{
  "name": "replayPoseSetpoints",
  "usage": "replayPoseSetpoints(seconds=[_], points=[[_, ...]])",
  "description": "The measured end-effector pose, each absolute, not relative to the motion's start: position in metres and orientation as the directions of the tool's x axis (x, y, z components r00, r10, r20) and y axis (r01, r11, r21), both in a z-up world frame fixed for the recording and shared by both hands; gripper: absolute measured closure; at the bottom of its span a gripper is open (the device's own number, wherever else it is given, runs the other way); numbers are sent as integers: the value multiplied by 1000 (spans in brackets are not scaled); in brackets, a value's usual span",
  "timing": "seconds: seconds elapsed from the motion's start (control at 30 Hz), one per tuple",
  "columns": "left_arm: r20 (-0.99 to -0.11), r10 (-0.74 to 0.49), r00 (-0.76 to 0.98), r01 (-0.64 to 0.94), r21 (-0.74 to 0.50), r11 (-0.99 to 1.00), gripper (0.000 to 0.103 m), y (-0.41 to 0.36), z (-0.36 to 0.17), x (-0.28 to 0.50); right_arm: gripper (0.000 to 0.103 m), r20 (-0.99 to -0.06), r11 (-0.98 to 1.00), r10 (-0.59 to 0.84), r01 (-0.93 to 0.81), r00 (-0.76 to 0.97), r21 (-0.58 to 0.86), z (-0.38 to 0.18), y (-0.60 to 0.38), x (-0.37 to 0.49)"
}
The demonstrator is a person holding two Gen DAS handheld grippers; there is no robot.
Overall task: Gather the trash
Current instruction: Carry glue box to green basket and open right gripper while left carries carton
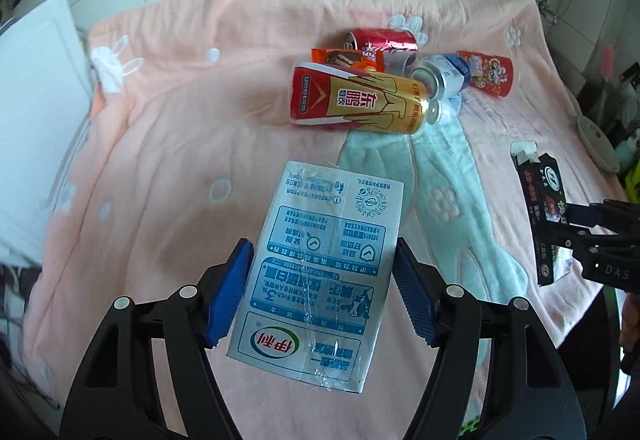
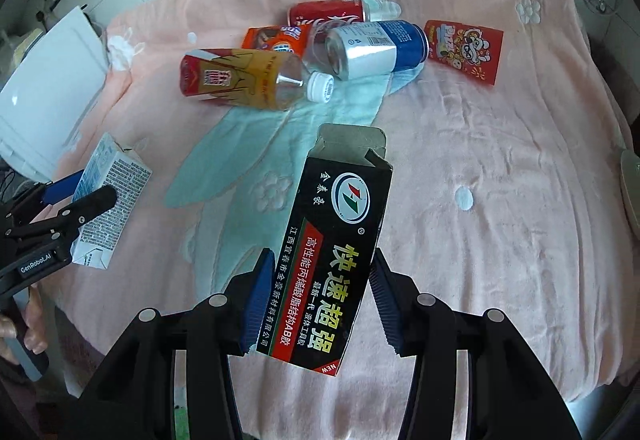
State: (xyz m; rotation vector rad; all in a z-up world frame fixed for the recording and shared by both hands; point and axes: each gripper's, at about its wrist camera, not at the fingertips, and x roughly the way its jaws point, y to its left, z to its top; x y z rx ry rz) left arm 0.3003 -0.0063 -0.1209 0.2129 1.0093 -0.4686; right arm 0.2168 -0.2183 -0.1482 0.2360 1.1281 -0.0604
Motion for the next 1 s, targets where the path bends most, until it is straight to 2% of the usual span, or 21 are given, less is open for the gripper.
replayPoseSetpoints(seconds=[0.63, 1.0], points=[[-770, -271, 577, 365, -54, 930, 35, 61, -40, 154, 56, -855, 977, 211, -111, 473, 180, -117, -149, 91], [-770, -269, 579, 335, -76, 939, 35, 74, -46, 76, 55, -885, 958, 268, -198, 381, 205, -152, -124, 35]])
